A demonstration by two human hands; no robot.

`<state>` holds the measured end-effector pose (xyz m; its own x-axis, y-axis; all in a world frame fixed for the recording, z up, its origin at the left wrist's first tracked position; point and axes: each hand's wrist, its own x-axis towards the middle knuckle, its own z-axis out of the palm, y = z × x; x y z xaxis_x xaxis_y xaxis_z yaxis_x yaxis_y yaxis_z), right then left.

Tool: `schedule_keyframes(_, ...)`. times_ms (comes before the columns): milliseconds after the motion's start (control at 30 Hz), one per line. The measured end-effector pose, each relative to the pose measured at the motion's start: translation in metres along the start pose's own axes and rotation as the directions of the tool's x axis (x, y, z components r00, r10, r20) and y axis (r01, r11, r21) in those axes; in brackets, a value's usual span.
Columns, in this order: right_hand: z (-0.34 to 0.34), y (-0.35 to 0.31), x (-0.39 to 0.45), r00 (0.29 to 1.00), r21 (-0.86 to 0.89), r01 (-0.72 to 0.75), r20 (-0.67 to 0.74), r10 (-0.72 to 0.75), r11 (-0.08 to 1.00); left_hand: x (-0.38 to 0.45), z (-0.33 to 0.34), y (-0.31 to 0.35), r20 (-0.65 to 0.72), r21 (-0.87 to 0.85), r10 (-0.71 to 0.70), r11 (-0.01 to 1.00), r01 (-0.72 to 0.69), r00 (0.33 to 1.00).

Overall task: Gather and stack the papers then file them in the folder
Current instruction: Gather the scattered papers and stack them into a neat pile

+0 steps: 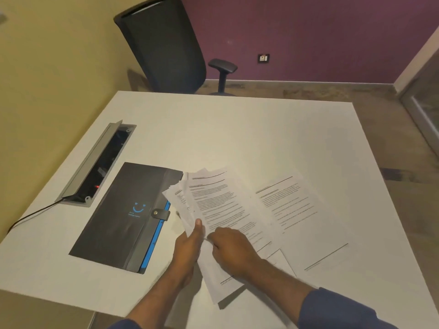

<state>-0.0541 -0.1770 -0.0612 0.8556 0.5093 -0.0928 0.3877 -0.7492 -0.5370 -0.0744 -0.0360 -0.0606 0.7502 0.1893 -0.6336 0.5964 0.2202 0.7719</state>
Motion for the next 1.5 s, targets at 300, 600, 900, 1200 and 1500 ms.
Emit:
schedule_keyframes(300,-0.008,0.013,-0.016,0.992,0.368,-0.051,0.129,0.003,0.928,0.009,-0.01,0.003,-0.027,-0.059,0.008,0.998,-0.01,1.0)
schedule_keyframes(600,-0.072,0.067,-0.004,0.84,0.779,-0.295,-0.064,0.539,0.554,-0.006,-0.051,0.049,0.269,0.118,0.237,0.954,-0.277,0.933)
schedule_keyframes(900,-0.092,0.056,0.003,0.961,0.889,-0.228,0.138,0.241,0.397,-0.014,-0.049,0.076,0.385,0.106,0.306,0.923,-0.371,0.871)
schedule_keyframes(1200,-0.111,0.038,-0.008,0.939,0.841,-0.048,-0.145,0.311,0.539,-0.018,-0.036,0.097,0.161,0.169,0.438,0.87,-0.462,0.884)
schedule_keyframes(1500,-0.122,0.028,-0.021,0.924,0.81,-0.004,-0.221,0.313,0.586,-0.028,-0.026,0.108,0.235,-0.025,0.608,0.784,-0.62,0.759)
